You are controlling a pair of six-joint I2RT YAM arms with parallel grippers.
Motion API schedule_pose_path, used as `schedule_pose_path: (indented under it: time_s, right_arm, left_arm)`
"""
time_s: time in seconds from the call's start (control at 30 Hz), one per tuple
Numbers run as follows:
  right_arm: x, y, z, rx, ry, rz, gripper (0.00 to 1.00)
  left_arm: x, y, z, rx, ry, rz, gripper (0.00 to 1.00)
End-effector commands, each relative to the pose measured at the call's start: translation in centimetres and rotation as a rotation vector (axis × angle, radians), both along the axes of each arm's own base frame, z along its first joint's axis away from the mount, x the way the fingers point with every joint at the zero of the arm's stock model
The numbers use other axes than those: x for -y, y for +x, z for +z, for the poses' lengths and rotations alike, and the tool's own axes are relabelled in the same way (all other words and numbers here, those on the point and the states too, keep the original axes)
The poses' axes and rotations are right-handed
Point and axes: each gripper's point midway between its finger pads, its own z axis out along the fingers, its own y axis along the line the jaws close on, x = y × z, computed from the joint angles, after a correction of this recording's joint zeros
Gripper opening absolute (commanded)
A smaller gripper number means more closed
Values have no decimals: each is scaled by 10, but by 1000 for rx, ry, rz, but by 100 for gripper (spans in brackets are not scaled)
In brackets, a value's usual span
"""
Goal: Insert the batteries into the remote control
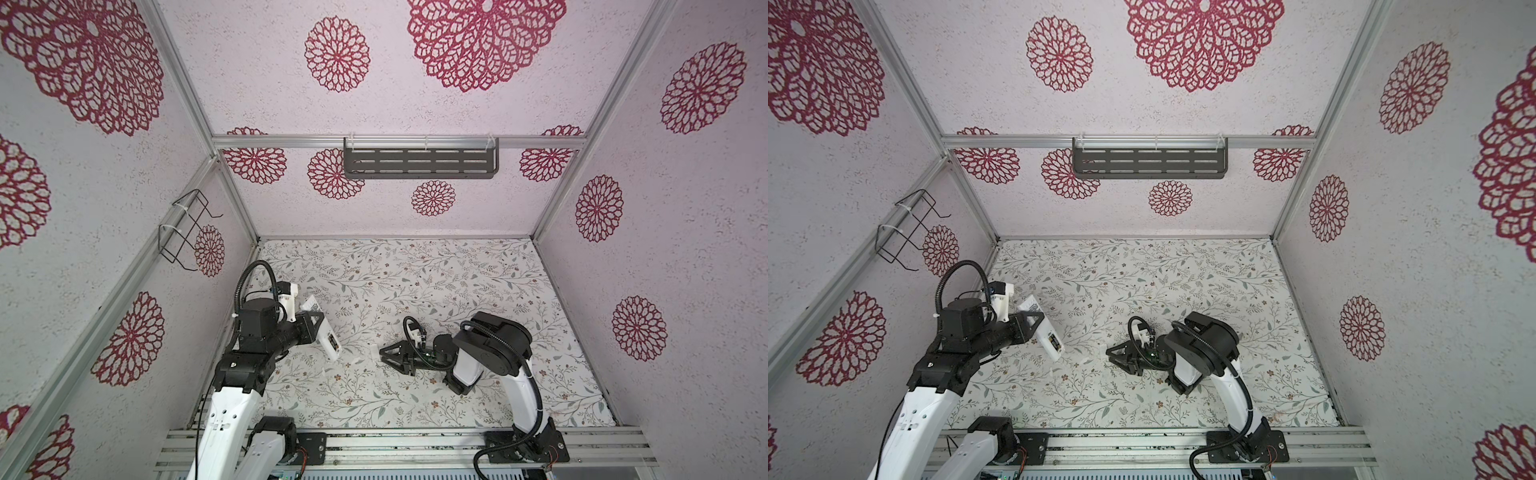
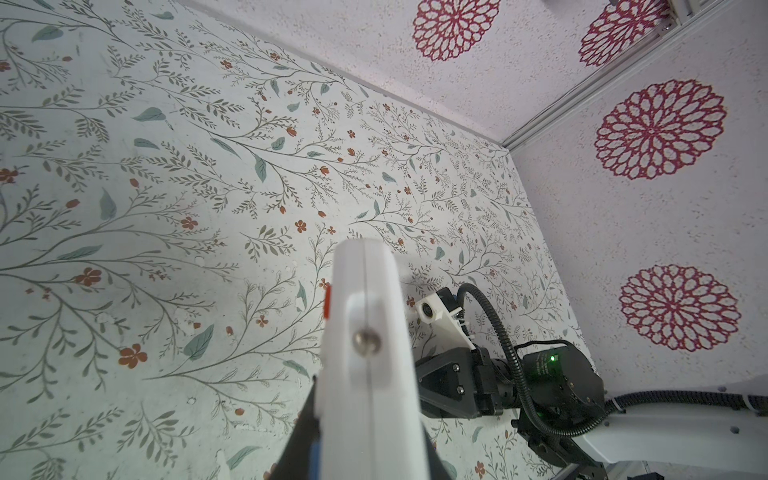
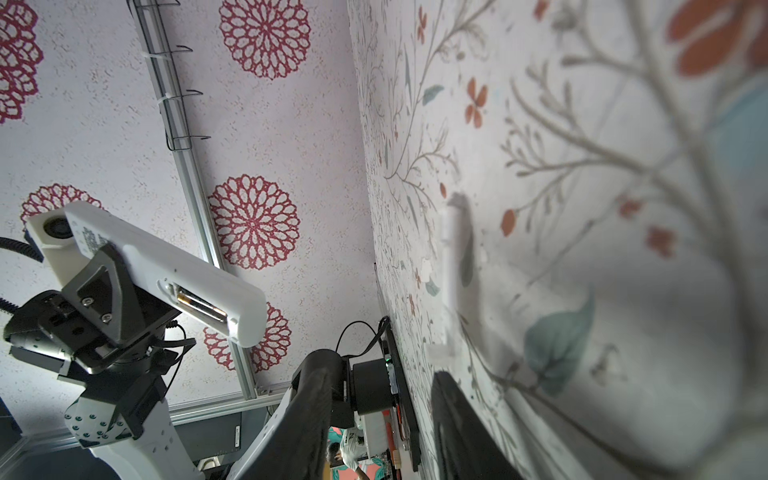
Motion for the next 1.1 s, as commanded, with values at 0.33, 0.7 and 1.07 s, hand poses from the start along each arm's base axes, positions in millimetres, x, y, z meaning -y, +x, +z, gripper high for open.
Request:
schedule_pose_path:
  time_s: [0.33, 0.7, 1.07]
  right_arm:
    - [9, 6, -10, 63, -59, -16, 50]
    - [8, 4, -26, 321, -554, 163, 62]
    - [10, 5, -26, 540, -936, 296, 58]
  left_arm:
    - [2, 4, 4, 32, -5, -14, 0]
    - [29, 7, -10, -42, -93, -88, 0]
    - [18, 7, -22, -74, -34, -21, 0]
